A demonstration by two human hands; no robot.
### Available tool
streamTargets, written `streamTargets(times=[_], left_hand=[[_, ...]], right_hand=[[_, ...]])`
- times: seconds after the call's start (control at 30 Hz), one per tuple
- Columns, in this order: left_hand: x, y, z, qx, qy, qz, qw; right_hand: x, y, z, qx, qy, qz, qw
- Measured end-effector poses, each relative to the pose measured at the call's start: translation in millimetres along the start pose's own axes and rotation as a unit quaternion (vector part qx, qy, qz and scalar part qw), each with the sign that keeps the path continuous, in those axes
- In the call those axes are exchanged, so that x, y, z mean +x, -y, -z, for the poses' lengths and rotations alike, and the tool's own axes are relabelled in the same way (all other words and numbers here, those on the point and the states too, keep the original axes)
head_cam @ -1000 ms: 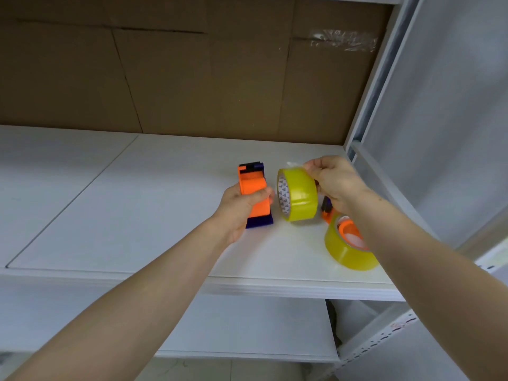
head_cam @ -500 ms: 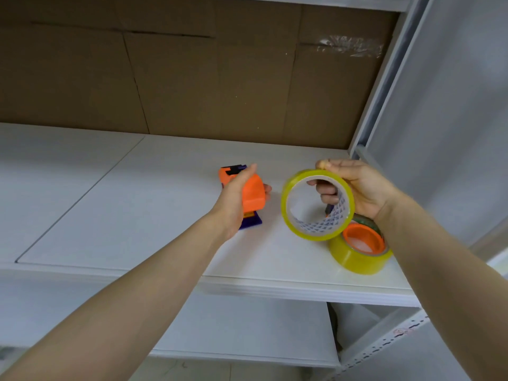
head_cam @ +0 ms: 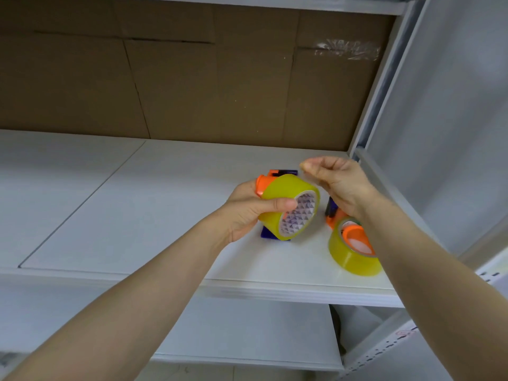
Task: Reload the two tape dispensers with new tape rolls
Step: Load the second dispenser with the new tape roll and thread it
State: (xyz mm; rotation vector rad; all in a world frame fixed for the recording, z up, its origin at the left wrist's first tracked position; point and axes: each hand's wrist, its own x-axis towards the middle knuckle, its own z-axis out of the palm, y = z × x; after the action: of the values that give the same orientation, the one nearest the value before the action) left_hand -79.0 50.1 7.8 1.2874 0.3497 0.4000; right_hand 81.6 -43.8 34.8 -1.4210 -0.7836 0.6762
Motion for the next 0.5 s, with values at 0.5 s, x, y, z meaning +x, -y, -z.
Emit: streamTargets(times=[0.5], left_hand=[[8, 24, -20, 0.186, -0.170, -0.143, 0.957]], right_hand=[[-61, -40, -66, 0.366, -0.133, -0.103, 0.915]])
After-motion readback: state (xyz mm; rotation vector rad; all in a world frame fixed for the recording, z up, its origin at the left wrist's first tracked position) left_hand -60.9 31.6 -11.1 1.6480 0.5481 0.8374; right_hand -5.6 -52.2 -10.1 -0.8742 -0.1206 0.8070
